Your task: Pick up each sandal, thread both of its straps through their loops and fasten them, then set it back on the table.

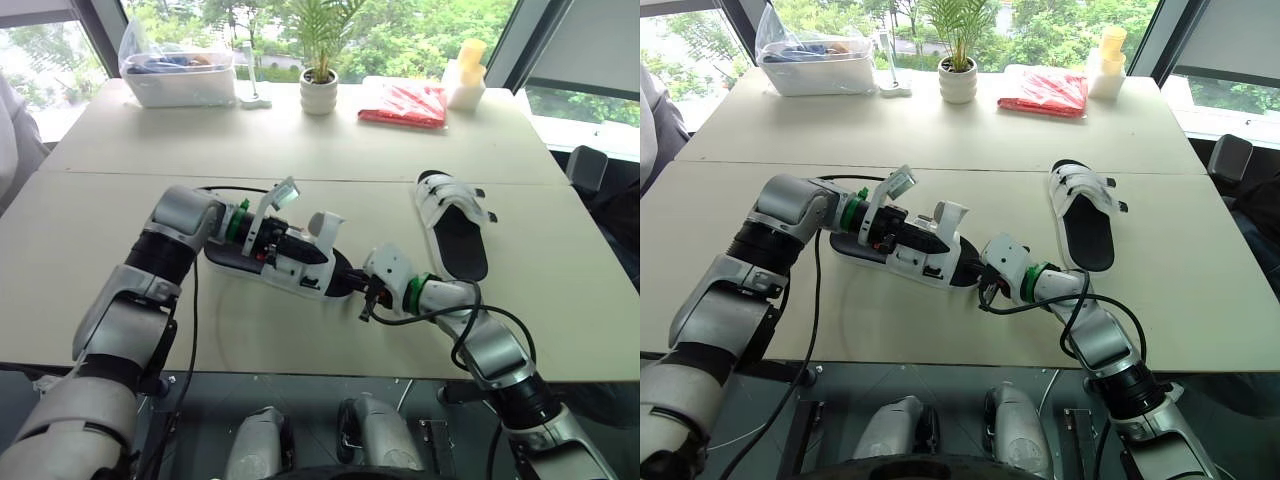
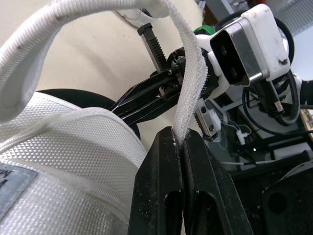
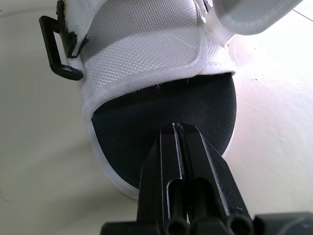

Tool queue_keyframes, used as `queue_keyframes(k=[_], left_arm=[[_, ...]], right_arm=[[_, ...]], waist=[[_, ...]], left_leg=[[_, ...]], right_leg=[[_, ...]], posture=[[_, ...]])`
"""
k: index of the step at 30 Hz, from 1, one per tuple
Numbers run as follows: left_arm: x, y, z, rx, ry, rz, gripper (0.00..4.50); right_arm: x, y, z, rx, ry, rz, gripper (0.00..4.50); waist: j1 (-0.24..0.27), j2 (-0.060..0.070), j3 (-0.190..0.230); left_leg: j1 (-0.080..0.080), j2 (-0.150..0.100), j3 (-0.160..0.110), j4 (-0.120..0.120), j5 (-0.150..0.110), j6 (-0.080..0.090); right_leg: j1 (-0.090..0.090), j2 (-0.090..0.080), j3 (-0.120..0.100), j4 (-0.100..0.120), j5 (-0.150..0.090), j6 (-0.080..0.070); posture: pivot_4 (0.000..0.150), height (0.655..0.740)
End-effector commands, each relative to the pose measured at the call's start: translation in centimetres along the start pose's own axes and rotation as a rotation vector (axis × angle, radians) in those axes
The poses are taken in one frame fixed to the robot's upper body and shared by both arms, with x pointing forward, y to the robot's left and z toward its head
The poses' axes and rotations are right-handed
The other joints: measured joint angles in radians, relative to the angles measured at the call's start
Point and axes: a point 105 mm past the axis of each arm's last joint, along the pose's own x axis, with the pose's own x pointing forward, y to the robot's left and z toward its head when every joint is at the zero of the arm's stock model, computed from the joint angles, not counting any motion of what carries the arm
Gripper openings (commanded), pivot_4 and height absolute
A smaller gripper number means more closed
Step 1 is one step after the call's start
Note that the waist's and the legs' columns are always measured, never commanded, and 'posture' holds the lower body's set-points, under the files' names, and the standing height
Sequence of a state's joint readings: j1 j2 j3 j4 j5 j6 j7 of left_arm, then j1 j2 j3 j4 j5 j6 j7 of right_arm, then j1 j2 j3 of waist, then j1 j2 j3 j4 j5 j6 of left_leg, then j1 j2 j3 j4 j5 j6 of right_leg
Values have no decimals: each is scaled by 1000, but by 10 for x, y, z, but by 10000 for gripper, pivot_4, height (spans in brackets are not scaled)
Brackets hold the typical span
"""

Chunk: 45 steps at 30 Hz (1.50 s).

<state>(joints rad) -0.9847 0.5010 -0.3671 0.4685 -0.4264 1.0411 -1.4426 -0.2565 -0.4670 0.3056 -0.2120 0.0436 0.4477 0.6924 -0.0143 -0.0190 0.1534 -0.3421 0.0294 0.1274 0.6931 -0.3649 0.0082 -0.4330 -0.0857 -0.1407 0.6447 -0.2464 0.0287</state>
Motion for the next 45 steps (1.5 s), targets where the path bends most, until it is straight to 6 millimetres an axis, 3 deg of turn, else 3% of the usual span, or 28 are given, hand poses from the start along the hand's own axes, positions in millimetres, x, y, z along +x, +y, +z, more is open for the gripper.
queue_keyframes(k=[1, 6, 9, 14, 21, 24, 28, 32, 34, 37, 39, 45], left_arm=[[3, 1, -7, -20, 12, 4, 407], [10, -7, 2, -89, -30, -42, 407], [6, -7, -3, -82, -22, -36, 407], [-3, 11, -19, 22, 20, 68, 407], [-7, 12, -33, 105, 49, 69, 407], [-8, 5, -36, 103, 55, 27, 8730], [-21, -9, -28, 152, 47, 9, 26809], [-48, -22, -33, 254, 73, 27, 44690], [-60, -32, -42, 275, 91, 12, 44690], [-70, -46, -73, 331, 173, -7, 44690], [-63, -39, -86, 357, 182, 39, 44690], [-33, -12, -74, 323, 24, 137, 44690]], right_arm=[[2, 34, -62, 135, 226, 99, 0], [2, 34, -62, 134, 226, 101, 0], [2, 34, -62, 129, 227, 101, 0], [1, 33, -62, 128, 228, 99, 0], [2, 33, -62, 125, 228, 102, 0], [2, 32, -62, 124, 228, 105, 0], [2, 33, -62, 122, 229, 110, 0], [3, 34, -62, 117, 230, 119, 0], [3, 34, -63, 116, 229, 122, 0], [4, 35, -62, 115, 226, 126, 0], [4, 35, -62, 115, 225, 129, 0], [5, 34, -61, 114, 225, 130, 0]], waist=[[0, 0, 0], [-1, 0, 0], [0, 0, 0], [-1, 1, 0], [-1, 1, 0], [-1, 1, -1], [-2, 1, -1], [-3, 1, 0], [-3, 2, 0], [-5, 2, 0], [-2, 3, -1], [-1, -5, -4]], left_leg=[[0, 0, 0, 0, 0, 0], [0, 0, 0, 0, 0, 0], [0, 0, 0, 0, 0, 0], [0, 0, 0, 0, 0, 0], [1, 0, 0, -1, 0, 0], [1, 0, 0, -1, 0, 0], [1, 0, 0, -1, 0, 0], [1, 0, 0, -2, 0, 0], [1, 0, 0, -2, 0, 0], [2, 0, 0, -5, 0, 0], [2, 0, 0, -7, 0, 0], [2, -1, 0, -7, 0, 1]], right_leg=[[0, 0, 0, 0, 0, 0], [0, 0, 0, 0, 0, 0], [0, 0, 0, 0, 0, 0], [0, 0, 0, 0, 0, 0], [0, -1, 0, 0, 0, -1], [0, -1, 0, 0, 0, -1], [0, -1, 0, 0, -1, -1], [0, -1, 0, 0, -1, -1], [0, -1, 0, -1, -1, -2], [-1, -1, 0, -2, -3, -4], [-1, -1, 0, -4, -3, -5], [2, -1, -1, -7, -2, -5]], posture=[[1500, 7288], [1500, 7288], [1500, 7288], [1500, 7288], [1500, 7288], [1500, 7288], [1500, 7288], [1500, 7288], [1500, 7288], [1500, 7288], [1500, 7288], [1500, 7288]])
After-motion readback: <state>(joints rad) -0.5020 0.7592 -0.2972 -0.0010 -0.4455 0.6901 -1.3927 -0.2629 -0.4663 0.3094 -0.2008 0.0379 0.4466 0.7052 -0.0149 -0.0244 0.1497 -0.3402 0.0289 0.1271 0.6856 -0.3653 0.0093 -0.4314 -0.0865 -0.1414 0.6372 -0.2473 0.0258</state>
